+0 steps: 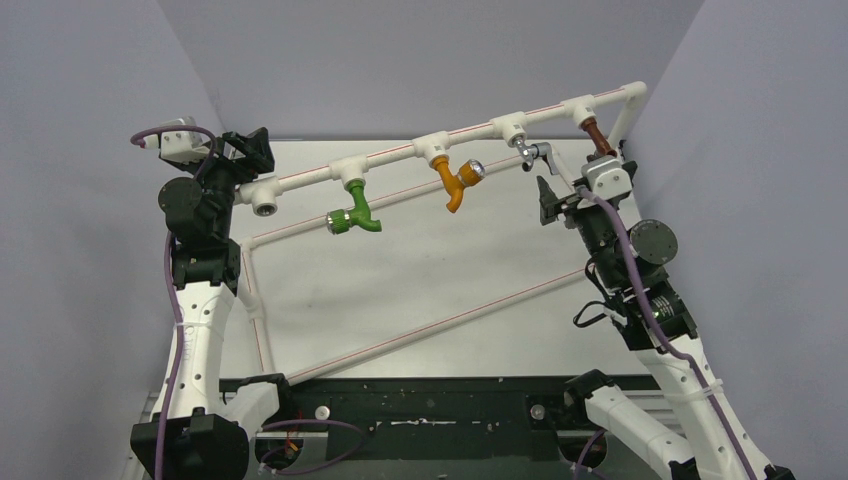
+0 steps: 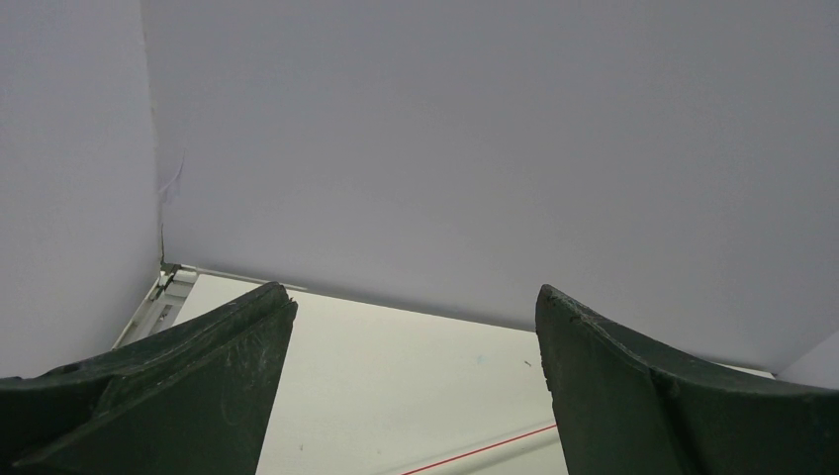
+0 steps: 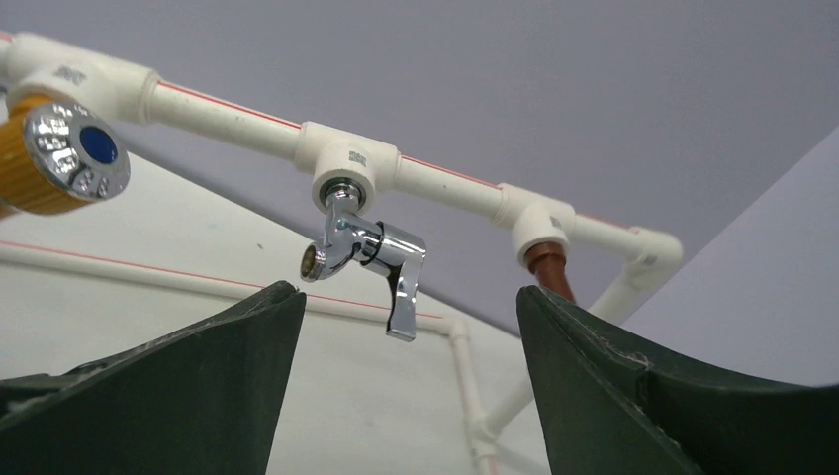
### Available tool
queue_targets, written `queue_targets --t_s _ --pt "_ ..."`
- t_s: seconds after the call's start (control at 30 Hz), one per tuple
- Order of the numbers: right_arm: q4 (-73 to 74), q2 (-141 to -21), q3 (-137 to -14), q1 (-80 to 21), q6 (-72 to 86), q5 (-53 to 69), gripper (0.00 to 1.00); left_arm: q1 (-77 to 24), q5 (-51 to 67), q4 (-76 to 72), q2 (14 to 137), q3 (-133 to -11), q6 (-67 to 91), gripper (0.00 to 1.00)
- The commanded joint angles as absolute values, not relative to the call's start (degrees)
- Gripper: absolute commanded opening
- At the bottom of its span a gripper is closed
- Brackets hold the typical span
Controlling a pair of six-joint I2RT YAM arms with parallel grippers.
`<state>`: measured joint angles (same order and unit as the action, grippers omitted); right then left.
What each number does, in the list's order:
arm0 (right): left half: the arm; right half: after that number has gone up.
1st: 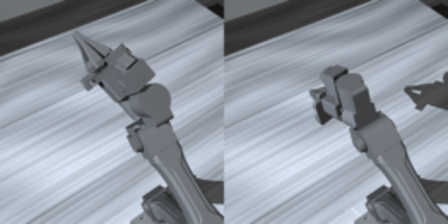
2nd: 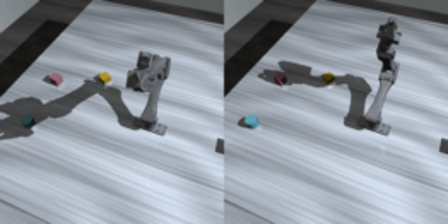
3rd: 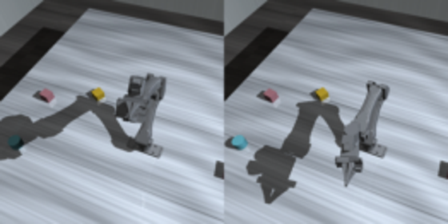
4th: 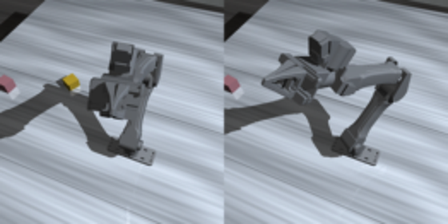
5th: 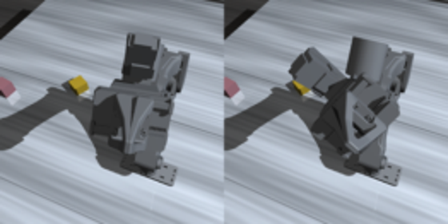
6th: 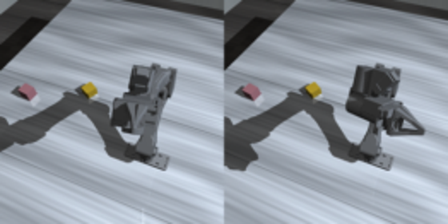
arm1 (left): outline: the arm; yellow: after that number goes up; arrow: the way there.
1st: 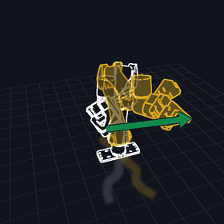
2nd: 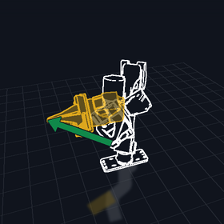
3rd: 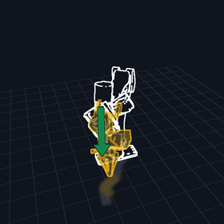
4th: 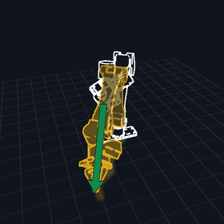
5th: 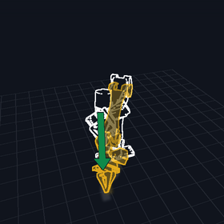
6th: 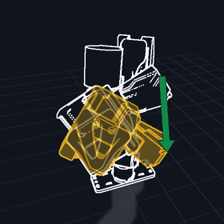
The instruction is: Install the water faucets
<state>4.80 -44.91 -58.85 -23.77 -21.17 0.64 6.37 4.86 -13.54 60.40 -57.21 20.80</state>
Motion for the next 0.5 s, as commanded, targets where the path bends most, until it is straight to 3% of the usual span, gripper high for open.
queue_targets --t_s 0.0,0.23,0.47 --pt "2.66 -47.23 -59.32 -24.38 -42.14 8.15 0.82 7.19 7.2 1.76 65.31 -51.85 21.36 0.9" --pt "4.79 -52.02 -61.57 -24.5 -51.57 13.47 0.82 7.21 7.2 1.64 65.35 -51.81 21.35 0.9" --pt "-3.89 -55.73 -59.06 -25.76 -58.86 5.66 0.82 7.21 7.36 1.69 65.41 -51.8 21.36 0.9"
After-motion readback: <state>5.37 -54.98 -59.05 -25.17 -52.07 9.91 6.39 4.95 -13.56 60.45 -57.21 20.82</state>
